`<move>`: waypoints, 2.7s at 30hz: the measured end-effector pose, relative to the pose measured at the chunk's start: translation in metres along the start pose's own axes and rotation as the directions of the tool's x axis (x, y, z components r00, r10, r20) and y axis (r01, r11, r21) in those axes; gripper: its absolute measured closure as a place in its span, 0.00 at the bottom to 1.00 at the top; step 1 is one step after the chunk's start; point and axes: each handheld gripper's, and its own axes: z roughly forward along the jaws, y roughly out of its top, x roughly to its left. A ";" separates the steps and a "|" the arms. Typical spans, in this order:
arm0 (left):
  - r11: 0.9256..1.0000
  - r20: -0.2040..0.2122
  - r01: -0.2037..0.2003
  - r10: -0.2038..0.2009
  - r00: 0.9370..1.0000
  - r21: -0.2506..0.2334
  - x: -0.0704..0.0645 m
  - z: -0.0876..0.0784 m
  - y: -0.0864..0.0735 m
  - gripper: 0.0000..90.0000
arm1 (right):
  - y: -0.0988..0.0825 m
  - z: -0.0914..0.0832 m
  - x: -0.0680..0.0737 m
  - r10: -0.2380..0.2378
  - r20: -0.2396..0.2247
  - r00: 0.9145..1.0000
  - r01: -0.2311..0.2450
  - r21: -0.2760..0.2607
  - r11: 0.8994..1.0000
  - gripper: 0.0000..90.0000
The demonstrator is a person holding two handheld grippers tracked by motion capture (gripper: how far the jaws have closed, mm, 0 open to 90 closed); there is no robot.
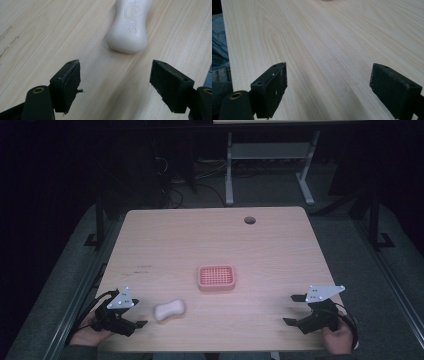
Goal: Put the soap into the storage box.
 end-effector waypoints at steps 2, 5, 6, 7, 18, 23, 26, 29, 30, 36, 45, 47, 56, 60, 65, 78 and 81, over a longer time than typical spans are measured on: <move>1.000 -0.001 0.002 -0.002 1.000 -0.001 0.000 0.001 0.000 0.27 | 0.000 0.000 0.000 0.003 0.000 1.000 -0.003 0.001 1.000 0.16; 1.000 -0.001 -0.004 0.004 1.000 0.002 0.000 0.001 0.001 0.27 | 0.000 0.000 0.000 0.003 0.001 1.000 -0.003 0.001 1.000 0.16; 1.000 -0.001 -0.004 0.004 1.000 0.002 0.000 0.001 0.001 0.27 | 0.000 0.000 0.000 0.003 0.001 1.000 -0.003 0.001 1.000 0.16; 1.000 -0.001 -0.003 0.003 1.000 -0.001 0.000 0.000 0.002 0.27 | 0.000 0.000 0.000 0.002 0.001 1.000 -0.002 0.001 1.000 0.16; 1.000 0.007 -0.020 0.020 1.000 0.001 -0.002 0.002 0.007 0.27 | 0.000 0.000 0.000 0.004 0.001 1.000 -0.004 0.001 1.000 0.16; 1.000 0.007 -0.025 0.025 1.000 0.002 -0.003 0.003 0.009 0.27 | 0.000 0.000 0.000 0.003 0.001 1.000 -0.003 0.001 1.000 0.16; 1.000 0.008 -0.027 0.027 1.000 -0.001 -0.004 0.002 0.010 0.27 | 0.000 0.000 0.000 0.003 0.001 1.000 -0.003 0.001 1.000 0.16; 0.999 0.006 -0.033 0.033 0.999 -0.003 -0.004 0.003 0.011 0.27 | 0.000 0.000 0.000 0.005 0.000 1.000 -0.005 0.002 1.000 0.16; 0.999 0.008 -0.034 0.034 0.999 -0.002 -0.004 0.003 0.012 0.27 | 0.000 0.001 0.000 0.004 0.000 1.000 -0.004 0.002 1.000 0.16; 0.999 0.013 -0.037 0.037 0.999 -0.017 -0.005 0.003 0.014 0.27 | 0.000 0.000 0.000 0.005 0.000 1.000 -0.005 0.002 1.000 0.16; 0.998 0.024 -0.052 0.053 0.998 -0.019 -0.007 0.005 0.020 0.27 | 0.001 0.001 0.000 0.003 -0.003 1.000 -0.003 0.005 1.000 0.16; 0.998 0.026 -0.054 0.055 0.998 -0.022 -0.007 0.006 0.022 0.27 | 0.001 0.001 0.000 0.002 -0.004 1.000 -0.002 0.005 1.000 0.16; 0.998 0.040 -0.064 0.065 0.997 -0.019 -0.008 0.008 0.029 0.27 | 0.001 0.001 0.000 0.005 -0.004 1.000 -0.005 0.004 1.000 0.16; 0.997 0.041 -0.081 0.081 0.996 -0.018 -0.008 0.010 0.034 0.27 | 0.001 0.001 0.000 -0.001 -0.003 1.000 0.001 0.002 1.000 0.16; 0.996 0.047 -0.085 0.086 0.995 -0.017 -0.009 0.013 0.039 0.26 | 0.001 0.000 0.000 0.001 -0.003 1.000 -0.001 0.001 1.000 0.16; 0.996 0.063 -0.092 0.092 0.994 0.007 -0.008 0.024 0.044 0.27 | 0.001 0.002 0.000 -0.002 -0.012 1.000 0.003 0.006 1.000 0.16; 0.995 0.066 -0.098 0.097 0.993 0.014 -0.010 0.028 0.046 0.27 | 0.002 0.002 0.001 -0.003 -0.011 1.000 0.003 0.008 1.000 0.16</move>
